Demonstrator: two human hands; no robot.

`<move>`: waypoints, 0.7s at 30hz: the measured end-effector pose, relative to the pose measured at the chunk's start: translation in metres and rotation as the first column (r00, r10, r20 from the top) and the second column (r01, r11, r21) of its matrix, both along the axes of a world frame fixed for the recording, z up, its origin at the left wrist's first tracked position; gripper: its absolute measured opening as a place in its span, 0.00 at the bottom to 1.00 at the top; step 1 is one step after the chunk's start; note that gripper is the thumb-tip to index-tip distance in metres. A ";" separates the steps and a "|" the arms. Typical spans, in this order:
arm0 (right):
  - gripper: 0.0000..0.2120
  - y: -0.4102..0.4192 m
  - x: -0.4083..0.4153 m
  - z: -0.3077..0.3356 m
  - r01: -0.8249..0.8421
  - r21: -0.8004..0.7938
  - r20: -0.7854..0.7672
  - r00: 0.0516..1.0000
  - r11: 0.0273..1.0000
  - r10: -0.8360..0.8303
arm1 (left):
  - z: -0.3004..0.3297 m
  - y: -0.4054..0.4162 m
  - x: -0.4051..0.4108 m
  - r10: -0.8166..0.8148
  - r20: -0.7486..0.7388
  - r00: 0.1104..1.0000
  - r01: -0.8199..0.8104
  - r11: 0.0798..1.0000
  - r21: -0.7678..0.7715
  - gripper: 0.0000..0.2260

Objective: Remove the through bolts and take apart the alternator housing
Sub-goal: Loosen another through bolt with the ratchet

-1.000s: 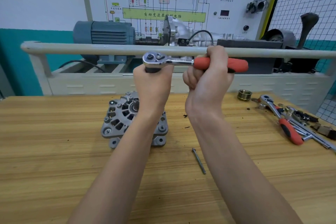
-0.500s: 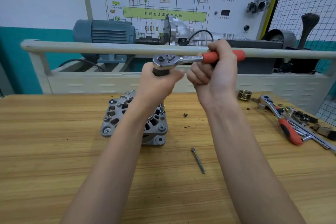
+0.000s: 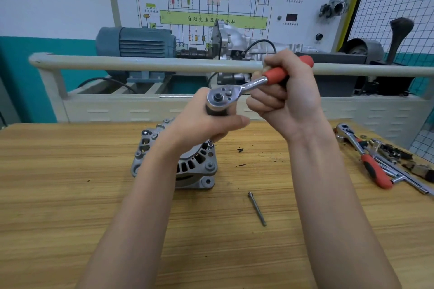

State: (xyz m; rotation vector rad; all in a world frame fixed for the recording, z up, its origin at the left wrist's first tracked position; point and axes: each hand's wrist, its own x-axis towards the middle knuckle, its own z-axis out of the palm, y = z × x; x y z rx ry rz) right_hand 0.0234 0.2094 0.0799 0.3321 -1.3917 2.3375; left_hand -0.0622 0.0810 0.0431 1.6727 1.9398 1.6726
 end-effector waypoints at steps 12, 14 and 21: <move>0.16 -0.050 -0.010 -0.016 0.469 -0.345 -0.120 0.837 0.813 -0.534 | -0.004 0.034 0.009 0.305 0.476 0.825 -0.525 0.724 0.447 0.20; 0.17 -0.049 -0.010 -0.015 0.444 -0.288 -0.119 0.863 0.848 -0.492 | -0.003 0.026 0.003 0.281 0.423 0.861 -0.459 0.788 0.410 0.18; 0.23 -0.017 0.002 0.000 0.137 0.028 -0.016 0.991 0.990 -0.136 | 0.001 -0.006 -0.007 -0.032 0.041 0.999 0.027 0.993 0.111 0.15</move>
